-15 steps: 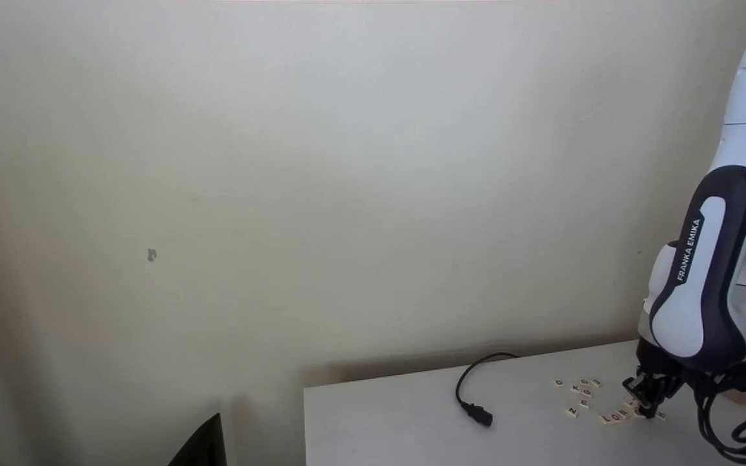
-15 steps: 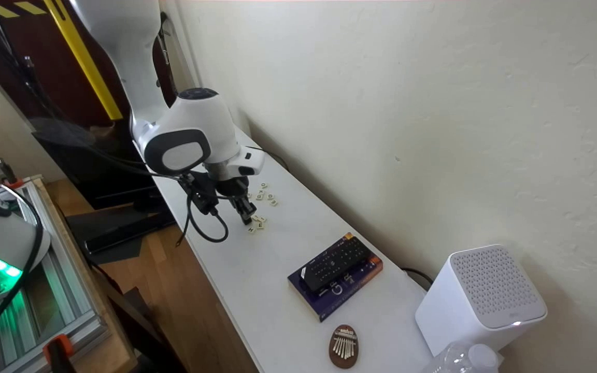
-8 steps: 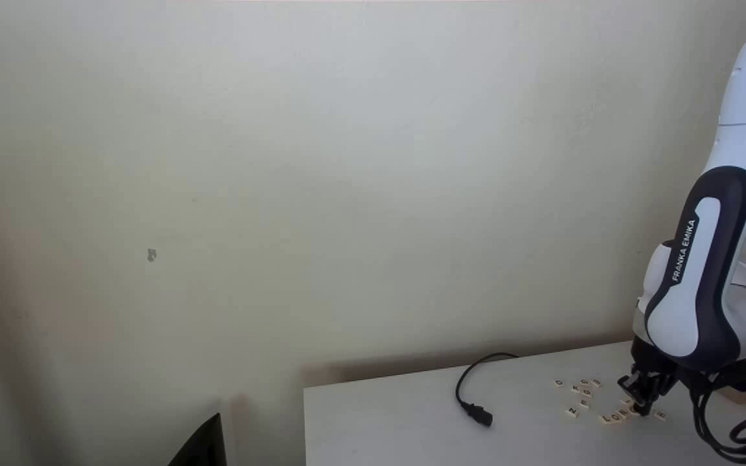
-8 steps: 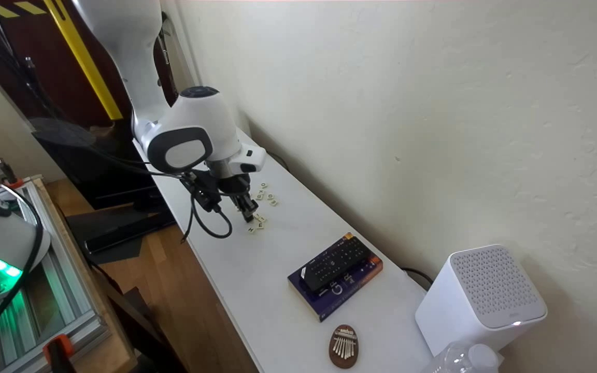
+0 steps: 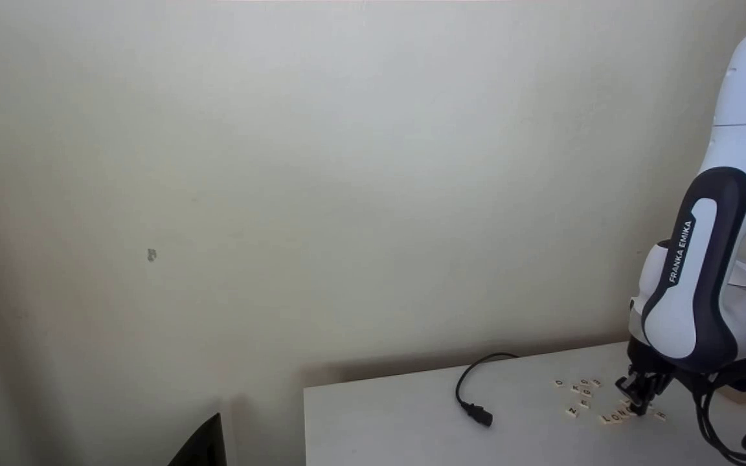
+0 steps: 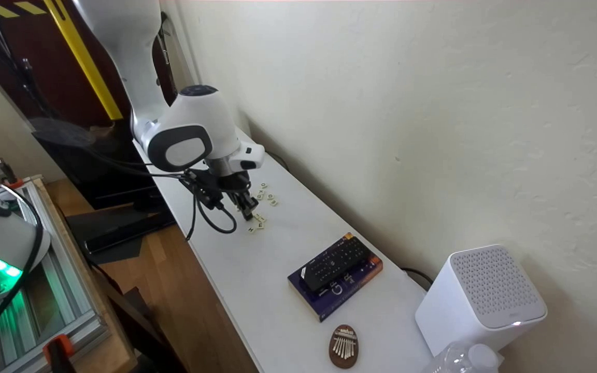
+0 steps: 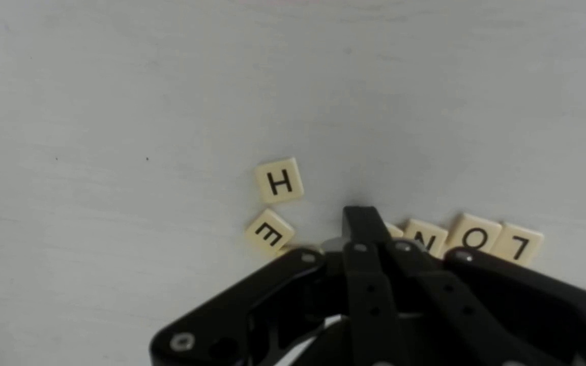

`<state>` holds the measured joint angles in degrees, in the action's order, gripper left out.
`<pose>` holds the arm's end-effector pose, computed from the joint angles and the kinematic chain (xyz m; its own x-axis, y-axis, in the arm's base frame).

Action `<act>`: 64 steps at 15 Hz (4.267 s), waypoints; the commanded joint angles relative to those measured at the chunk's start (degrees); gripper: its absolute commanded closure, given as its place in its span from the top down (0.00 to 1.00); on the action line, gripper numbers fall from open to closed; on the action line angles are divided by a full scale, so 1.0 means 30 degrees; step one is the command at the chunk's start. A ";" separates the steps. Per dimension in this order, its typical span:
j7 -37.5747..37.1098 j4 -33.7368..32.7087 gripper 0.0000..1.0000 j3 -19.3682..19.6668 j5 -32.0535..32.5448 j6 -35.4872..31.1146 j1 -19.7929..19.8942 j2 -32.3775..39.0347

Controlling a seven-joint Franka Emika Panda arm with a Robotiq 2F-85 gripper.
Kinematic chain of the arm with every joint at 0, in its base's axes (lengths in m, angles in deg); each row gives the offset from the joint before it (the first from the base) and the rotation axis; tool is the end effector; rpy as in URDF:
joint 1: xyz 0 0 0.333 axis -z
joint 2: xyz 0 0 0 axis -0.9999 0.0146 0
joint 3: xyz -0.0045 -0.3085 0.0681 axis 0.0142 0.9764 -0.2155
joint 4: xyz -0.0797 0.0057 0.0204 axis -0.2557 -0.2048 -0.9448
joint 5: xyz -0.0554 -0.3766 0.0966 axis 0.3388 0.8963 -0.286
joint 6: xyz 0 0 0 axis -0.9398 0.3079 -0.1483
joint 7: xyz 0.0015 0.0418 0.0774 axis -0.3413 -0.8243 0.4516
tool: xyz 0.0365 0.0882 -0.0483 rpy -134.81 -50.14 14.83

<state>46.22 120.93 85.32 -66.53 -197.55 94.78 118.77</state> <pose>0.4227 -0.1247 0.0359 0.9965 -0.0273 0.0785 -0.0367 -0.9921 0.1204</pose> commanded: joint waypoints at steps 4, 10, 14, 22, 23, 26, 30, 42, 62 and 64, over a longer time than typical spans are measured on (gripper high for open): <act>0.0770 -0.0455 0.00 0.0352 0.0253 0.0515 -0.0691 0.0843; 0.1199 -0.0330 0.00 0.0526 0.0384 0.0662 -0.0949 0.0817; 0.1352 -0.0238 0.00 0.0665 0.0439 0.0738 -0.1134 0.0724; 0.1414 0.0335 0.00 0.0703 0.0465 0.0294 -0.0981 -0.0086; 0.1427 0.0441 0.00 0.0680 0.0478 0.0185 -0.0935 -0.0207; 0.1383 0.0636 0.00 0.0757 0.0432 -0.0053 -0.0955 -0.0442; 0.1371 0.0782 0.00 0.0435 0.0443 -0.0431 -0.0491 -0.0727; 0.0988 0.0486 0.00 -0.1779 0.0343 -0.0103 0.1609 -0.0475; 0.1358 0.0380 0.00 -0.1371 0.0496 0.1172 0.1257 -0.0601; 0.1383 0.0391 0.00 -0.1358 0.0500 0.1233 0.1230 -0.0635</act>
<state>50.07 121.80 80.93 -66.12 -195.83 98.71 117.56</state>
